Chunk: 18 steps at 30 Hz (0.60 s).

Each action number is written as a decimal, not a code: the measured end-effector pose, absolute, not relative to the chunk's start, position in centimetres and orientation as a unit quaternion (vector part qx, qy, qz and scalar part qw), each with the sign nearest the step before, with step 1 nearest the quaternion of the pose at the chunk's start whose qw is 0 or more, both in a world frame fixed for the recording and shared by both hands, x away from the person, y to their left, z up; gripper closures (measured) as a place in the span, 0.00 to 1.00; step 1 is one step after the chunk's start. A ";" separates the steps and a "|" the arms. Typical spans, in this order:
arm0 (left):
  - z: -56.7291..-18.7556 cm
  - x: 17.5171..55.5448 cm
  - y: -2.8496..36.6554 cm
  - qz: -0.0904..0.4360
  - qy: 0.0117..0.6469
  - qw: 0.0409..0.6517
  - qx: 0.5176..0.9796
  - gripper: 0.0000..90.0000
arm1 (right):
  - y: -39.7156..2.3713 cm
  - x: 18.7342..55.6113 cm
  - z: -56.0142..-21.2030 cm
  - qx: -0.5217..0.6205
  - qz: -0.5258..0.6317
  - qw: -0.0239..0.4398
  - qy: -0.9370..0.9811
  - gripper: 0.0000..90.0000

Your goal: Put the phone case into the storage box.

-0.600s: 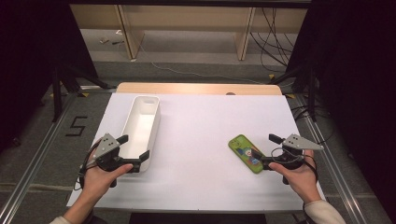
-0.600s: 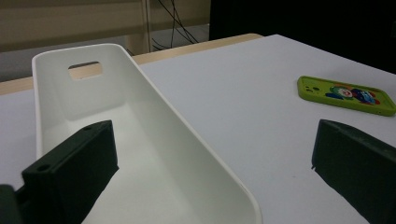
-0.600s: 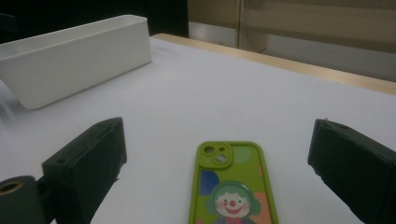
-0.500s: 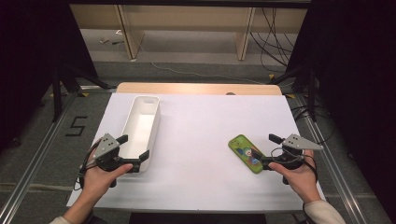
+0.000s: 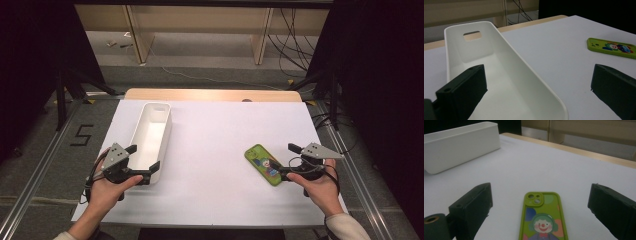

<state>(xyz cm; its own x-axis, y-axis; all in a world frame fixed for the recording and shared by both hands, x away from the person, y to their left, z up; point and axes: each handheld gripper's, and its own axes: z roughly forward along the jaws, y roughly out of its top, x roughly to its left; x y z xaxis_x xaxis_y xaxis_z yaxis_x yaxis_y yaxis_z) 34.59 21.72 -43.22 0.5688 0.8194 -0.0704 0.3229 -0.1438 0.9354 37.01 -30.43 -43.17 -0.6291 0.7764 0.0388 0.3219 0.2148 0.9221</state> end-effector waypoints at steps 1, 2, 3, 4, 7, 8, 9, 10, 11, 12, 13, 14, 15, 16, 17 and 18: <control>-43.2 34.6 21.7 0.239 0.398 0.519 0.717 0.00 | -30.5 37.1 -43.1 0.368 0.504 0.226 0.748 0.09; -43.2 34.6 21.7 0.239 0.399 0.520 0.717 0.00 | -30.6 37.3 -43.1 0.370 0.498 0.229 0.750 0.15; -43.2 34.6 21.7 0.239 0.399 0.520 0.717 0.00 | -30.6 37.3 -43.1 0.370 0.498 0.229 0.750 0.15; -43.2 34.5 21.7 0.240 0.399 0.520 0.716 0.00 | -30.6 37.6 -43.0 0.373 0.493 0.233 0.751 0.19; -43.2 34.5 21.7 0.240 0.399 0.520 0.716 0.00 | -30.8 38.2 -42.8 0.378 0.481 0.238 0.754 0.25; -43.2 34.5 21.7 0.240 0.400 0.520 0.715 0.00 | -30.8 38.4 -42.9 0.379 0.480 0.240 0.754 0.29; -43.2 34.5 21.7 0.240 0.400 0.520 0.715 0.00 | -30.8 38.7 -42.9 0.386 0.472 0.239 0.756 0.31; -43.2 34.6 21.7 0.240 0.399 0.521 0.715 0.00 | -30.8 38.9 -42.9 0.386 0.467 0.240 0.758 0.33; -43.2 34.6 21.7 0.240 0.399 0.521 0.715 0.00 | -30.8 38.9 -42.9 0.386 0.467 0.240 0.758 0.33; -43.2 34.6 21.7 0.239 0.399 0.521 0.716 0.00 | -30.8 39.3 -43.1 0.388 0.461 0.231 0.764 0.37; -43.2 34.6 21.7 0.239 0.399 0.521 0.716 0.00 | -30.7 39.5 -43.2 0.390 0.455 0.229 0.767 0.37; -43.2 34.6 21.7 0.240 0.399 0.521 0.715 0.00 | -30.7 39.7 -43.2 0.390 0.449 0.227 0.771 0.37; -43.2 34.6 21.7 0.240 0.399 0.521 0.715 0.00 | -30.6 39.9 -43.3 0.390 0.444 0.226 0.774 0.37; -43.2 34.6 21.7 0.240 0.400 0.521 0.715 0.00 | -30.5 40.1 -43.3 0.393 0.438 0.224 0.777 0.39; -43.2 34.6 21.7 0.240 0.400 0.521 0.715 0.00 | -30.5 40.3 -43.4 0.394 0.433 0.223 0.779 0.41; -43.2 34.6 21.7 0.239 0.399 0.521 0.715 0.00 | -30.4 40.5 -43.4 0.396 0.429 0.222 0.781 0.44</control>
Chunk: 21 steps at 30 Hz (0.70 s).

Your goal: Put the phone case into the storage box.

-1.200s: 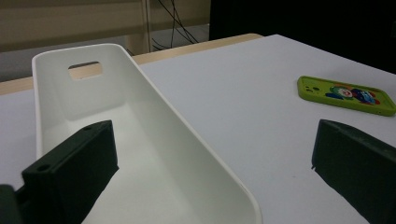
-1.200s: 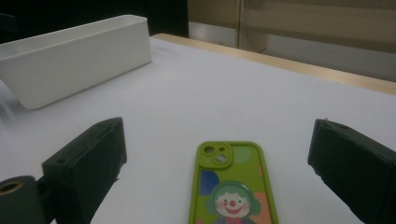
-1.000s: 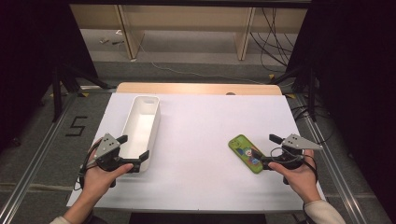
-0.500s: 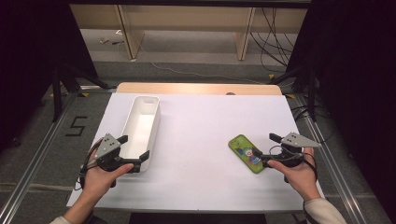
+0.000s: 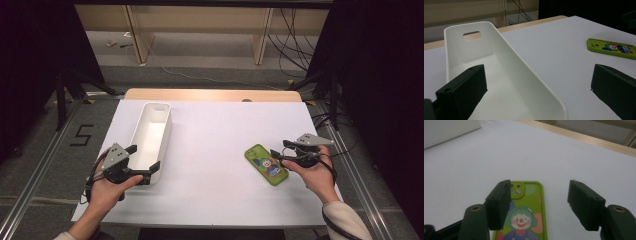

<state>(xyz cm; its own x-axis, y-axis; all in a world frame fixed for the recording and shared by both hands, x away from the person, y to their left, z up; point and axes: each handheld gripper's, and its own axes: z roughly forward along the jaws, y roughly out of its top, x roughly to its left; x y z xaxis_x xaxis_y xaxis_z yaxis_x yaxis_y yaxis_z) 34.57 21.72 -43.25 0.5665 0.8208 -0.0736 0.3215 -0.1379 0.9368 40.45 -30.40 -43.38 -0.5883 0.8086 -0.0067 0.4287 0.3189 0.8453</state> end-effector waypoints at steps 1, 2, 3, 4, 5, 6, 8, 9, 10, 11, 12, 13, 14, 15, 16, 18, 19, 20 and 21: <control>-43.2 34.6 21.7 0.239 0.399 0.521 0.715 0.00 | -30.4 40.6 -43.4 0.396 0.424 0.221 0.784 0.47; -43.2 34.6 21.7 0.239 0.399 0.521 0.715 0.00 | -30.3 40.8 -43.4 0.398 0.418 0.219 0.787 0.52; -43.2 34.6 21.7 0.239 0.399 0.522 0.715 0.00 | -30.2 41.0 -43.4 0.399 0.413 0.216 0.790 0.56; -43.3 34.6 21.7 0.239 0.399 0.521 0.715 0.00 | -30.2 41.1 -43.4 0.402 0.406 0.214 0.792 0.61; -43.3 34.6 21.7 0.239 0.399 0.521 0.715 0.00 | -30.2 41.3 -43.4 0.407 0.393 0.211 0.797 0.71; -43.2 34.6 21.7 0.239 0.399 0.522 0.715 0.00 | -30.3 41.5 -43.5 0.413 0.379 0.211 0.800 0.79; -43.2 34.6 21.7 0.239 0.399 0.522 0.715 0.00 | -30.5 41.8 -43.6 0.428 0.363 0.204 0.802 0.93; -43.2 34.6 21.7 0.239 0.399 0.522 0.715 0.00 | -30.6 41.9 -43.7 0.431 0.354 0.201 0.805 0.98; -43.2 34.6 21.7 0.239 0.399 0.522 0.715 0.00 | -30.7 42.0 -43.8 0.437 0.345 0.199 0.806 1.00; -43.2 34.6 21.7 0.239 0.399 0.522 0.715 0.00 | -30.7 42.1 -44.0 0.442 0.335 0.196 0.809 1.00; -43.2 34.6 21.7 0.239 0.399 0.522 0.715 0.00 | -30.8 42.2 -44.1 0.446 0.325 0.192 0.811 1.00; -43.2 34.6 21.7 0.239 0.399 0.522 0.715 0.00 | -30.9 42.3 -44.3 0.450 0.317 0.190 0.813 1.00; -43.2 34.6 21.7 0.239 0.399 0.522 0.715 0.00 | -31.0 42.4 -44.5 0.453 0.310 0.187 0.815 1.00; -43.2 34.6 21.7 0.239 0.399 0.522 0.715 0.00 | -31.0 42.4 -44.5 0.453 0.310 0.187 0.815 1.00; -43.2 34.6 21.7 0.239 0.399 0.522 0.715 0.00 | -31.1 42.5 -44.7 0.453 0.305 0.186 0.817 1.00; -43.2 34.6 21.7 0.239 0.399 0.522 0.715 0.00 | -31.1 42.6 -45.0 0.458 0.295 0.180 0.819 1.00; -43.2 34.6 21.7 0.239 0.399 0.522 0.715 0.00 | -31.1 42.8 -45.2 0.461 0.280 0.175 0.823 1.00; -43.2 34.6 21.7 0.240 0.399 0.522 0.714 0.00 | -31.1 42.8 -45.2 0.461 0.280 0.175 0.823 1.00; -43.2 34.6 21.7 0.240 0.399 0.522 0.714 0.00 | -31.1 42.9 -45.4 0.461 0.274 0.173 0.826 1.00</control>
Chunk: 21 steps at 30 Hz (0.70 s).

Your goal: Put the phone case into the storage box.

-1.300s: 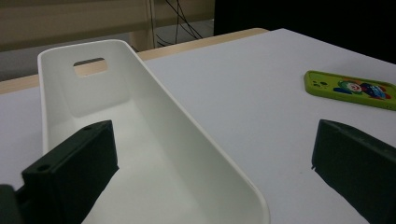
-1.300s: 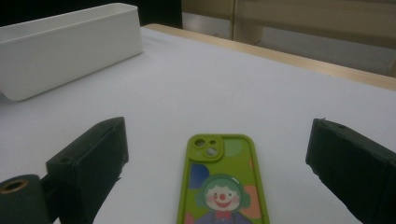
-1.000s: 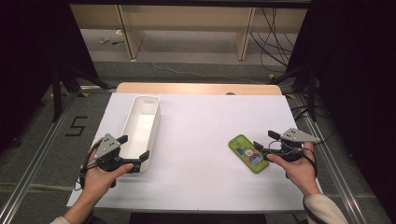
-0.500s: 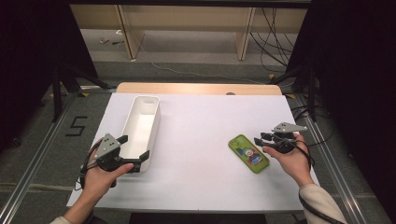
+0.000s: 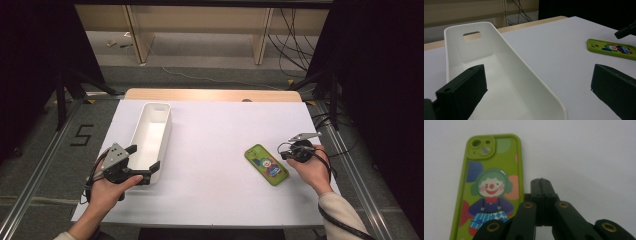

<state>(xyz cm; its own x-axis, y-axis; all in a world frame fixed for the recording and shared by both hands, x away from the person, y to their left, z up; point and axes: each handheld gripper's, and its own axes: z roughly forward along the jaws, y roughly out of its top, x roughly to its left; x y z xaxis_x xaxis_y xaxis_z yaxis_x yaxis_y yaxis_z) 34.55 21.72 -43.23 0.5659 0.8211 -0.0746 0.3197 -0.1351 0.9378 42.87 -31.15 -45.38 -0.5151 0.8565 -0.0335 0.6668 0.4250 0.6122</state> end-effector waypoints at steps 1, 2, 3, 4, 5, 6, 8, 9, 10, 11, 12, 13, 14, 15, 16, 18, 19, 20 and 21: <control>-43.2 34.6 21.7 0.240 0.400 0.523 0.714 0.00 | -31.1 42.9 -45.5 0.463 0.269 0.171 0.827 1.00; -43.2 34.6 21.7 0.240 0.400 0.523 0.714 0.00 | -31.1 43.0 -45.6 0.465 0.263 0.166 0.829 1.00; -43.2 34.6 21.8 0.239 0.400 0.523 0.714 0.00 | -31.1 43.0 -45.7 0.465 0.259 0.162 0.831 1.00; -43.2 34.6 21.8 0.239 0.400 0.523 0.714 0.00 | -31.1 43.0 -45.9 0.466 0.255 0.158 0.832 1.00; -43.3 34.6 21.8 0.239 0.400 0.523 0.714 0.00 | -31.0 43.0 -46.1 0.465 0.247 0.151 0.837 1.00; -43.3 34.6 21.8 0.239 0.400 0.523 0.714 0.00 | -31.0 43.0 -46.1 0.465 0.247 0.151 0.837 1.00; -43.2 34.6 21.7 0.239 0.399 0.524 0.714 0.00 | -30.9 43.0 -46.3 0.466 0.238 0.143 0.840 1.00; -43.2 34.6 21.7 0.239 0.399 0.524 0.714 0.00 | -30.9 43.0 -46.3 0.466 0.238 0.143 0.840 1.00; -43.2 34.6 21.8 0.239 0.400 0.524 0.713 0.00 | -30.9 43.0 -46.3 0.465 0.237 0.141 0.841 1.00; -43.2 34.6 21.8 0.239 0.400 0.524 0.713 0.00 | -30.9 42.9 -46.3 0.464 0.235 0.139 0.843 1.00; -43.2 34.6 21.8 0.239 0.400 0.523 0.713 0.00 | -30.9 42.9 -46.4 0.464 0.233 0.136 0.844 1.00; -43.2 34.6 21.8 0.239 0.400 0.524 0.713 0.00 | -30.8 42.9 -46.4 0.465 0.228 0.134 0.845 1.00; -43.2 34.6 21.8 0.239 0.400 0.523 0.713 0.00 | -30.8 42.9 -46.4 0.465 0.228 0.134 0.845 1.00; -43.2 34.6 21.7 0.239 0.400 0.524 0.713 0.00 | -30.8 42.8 -46.4 0.465 0.227 0.131 0.846 1.00; -43.2 34.6 21.7 0.239 0.400 0.524 0.713 0.00 | -30.8 42.8 -46.4 0.465 0.227 0.131 0.846 1.00; -43.2 34.6 21.7 0.239 0.400 0.524 0.713 0.00 | -30.7 42.8 -46.4 0.464 0.225 0.127 0.847 1.00; -43.2 34.6 21.8 0.239 0.400 0.524 0.713 0.00 | -30.6 42.7 -46.4 0.461 0.226 0.124 0.849 1.00; -43.2 34.6 21.8 0.239 0.400 0.524 0.713 0.00 | -30.6 42.7 -46.4 0.461 0.226 0.124 0.849 1.00; -43.2 34.6 21.8 0.239 0.400 0.524 0.713 0.00 | -30.5 42.7 -46.4 0.462 0.224 0.123 0.849 1.00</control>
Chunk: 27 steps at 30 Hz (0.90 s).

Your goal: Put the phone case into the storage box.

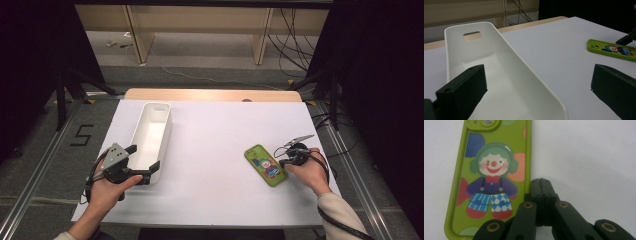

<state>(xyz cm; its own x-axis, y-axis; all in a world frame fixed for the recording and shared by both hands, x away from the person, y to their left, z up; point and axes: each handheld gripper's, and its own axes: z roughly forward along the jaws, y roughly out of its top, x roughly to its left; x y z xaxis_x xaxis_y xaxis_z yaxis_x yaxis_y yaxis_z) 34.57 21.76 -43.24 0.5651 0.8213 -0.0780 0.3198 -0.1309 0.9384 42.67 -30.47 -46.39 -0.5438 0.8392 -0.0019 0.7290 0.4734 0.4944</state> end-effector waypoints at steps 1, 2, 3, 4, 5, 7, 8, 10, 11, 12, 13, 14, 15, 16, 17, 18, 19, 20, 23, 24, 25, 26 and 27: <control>-43.2 34.6 21.8 0.240 0.400 0.524 0.713 0.00 | -30.4 42.6 -46.4 0.462 0.223 0.121 0.850 1.00; -43.2 34.6 21.8 0.240 0.400 0.524 0.713 0.00 | -30.3 42.6 -46.4 0.460 0.222 0.122 0.851 1.00; -43.2 34.6 21.8 0.240 0.400 0.524 0.713 0.00 | -30.3 42.6 -46.4 0.459 0.223 0.121 0.851 1.00; -43.2 34.6 21.8 0.240 0.400 0.524 0.713 0.00 | -30.2 42.6 -46.3 0.459 0.224 0.119 0.852 1.00; -43.2 34.6 21.8 0.239 0.400 0.524 0.713 0.00 | -30.2 42.6 -46.3 0.461 0.225 0.117 0.850 1.00; -43.2 34.6 21.8 0.240 0.400 0.524 0.713 0.00 | -30.3 42.6 -46.0 0.462 0.231 0.125 0.847 1.00; -43.2 34.6 21.8 0.240 0.400 0.524 0.713 0.00 | -30.3 42.6 -46.0 0.462 0.231 0.125 0.847 1.00; -43.2 34.6 21.8 0.240 0.400 0.524 0.713 0.00 | -30.1 42.6 -45.1 0.464 0.240 0.142 0.841 0.87; -43.2 34.6 21.8 0.239 0.400 0.524 0.713 0.00 | -30.0 42.6 -44.8 0.465 0.245 0.140 0.839 0.81; -43.2 34.6 21.8 0.239 0.400 0.524 0.713 0.00 | -29.8 42.7 -44.7 0.462 0.248 0.137 0.840 0.73; -43.2 34.6 21.7 0.239 0.400 0.523 0.714 0.00 | -29.5 42.7 -44.6 0.462 0.248 0.131 0.842 0.64; -43.2 34.6 21.7 0.239 0.400 0.523 0.714 0.00 | -29.5 42.7 -44.6 0.462 0.248 0.131 0.842 0.64; -43.2 34.6 21.7 0.239 0.400 0.523 0.714 0.00 | -28.9 42.8 -44.5 0.458 0.246 0.126 0.845 0.47; -43.2 34.6 21.7 0.239 0.400 0.523 0.714 0.00 | -28.9 42.8 -44.5 0.458 0.246 0.126 0.845 0.47; -43.2 34.6 21.7 0.239 0.400 0.523 0.714 0.00 | -28.2 42.9 -44.4 0.447 0.235 0.128 0.854 0.35; -43.2 34.6 21.7 0.239 0.400 0.523 0.713 0.00 | -28.2 42.9 -44.4 0.447 0.235 0.128 0.854 0.35; -43.3 34.6 21.8 0.239 0.400 0.523 0.714 0.00 | -27.6 43.1 -44.1 0.436 0.225 0.130 0.862 0.26; -43.3 34.6 21.8 0.239 0.400 0.523 0.713 0.00 | -27.6 43.1 -44.1 0.436 0.225 0.130 0.862 0.26; -43.3 34.6 21.8 0.239 0.400 0.524 0.713 0.00 | -26.3 43.5 -44.1 0.432 0.199 0.114 0.872 0.14; -43.2 34.6 21.8 0.239 0.400 0.524 0.712 0.00 | -25.8 43.7 -44.2 0.429 0.192 0.107 0.876 0.13; -43.2 34.6 21.8 0.239 0.400 0.524 0.712 0.00 | -25.6 43.8 -44.3 0.429 0.186 0.102 0.878 0.13; -43.2 34.6 21.8 0.239 0.400 0.525 0.712 0.00 | -25.3 43.9 -44.4 0.427 0.183 0.101 0.880 0.13; -43.2 34.6 21.8 0.239 0.400 0.525 0.712 0.00 | -25.3 43.9 -44.4 0.427 0.183 0.101 0.880 0.13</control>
<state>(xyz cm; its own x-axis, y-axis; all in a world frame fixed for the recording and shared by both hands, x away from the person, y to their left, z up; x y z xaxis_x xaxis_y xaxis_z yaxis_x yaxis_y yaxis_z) 34.57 21.82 -43.25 0.5648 0.8214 -0.0798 0.3192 -0.1282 0.9390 43.93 -25.33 -44.37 -0.6147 0.7885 -0.0209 0.7148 0.5681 0.4077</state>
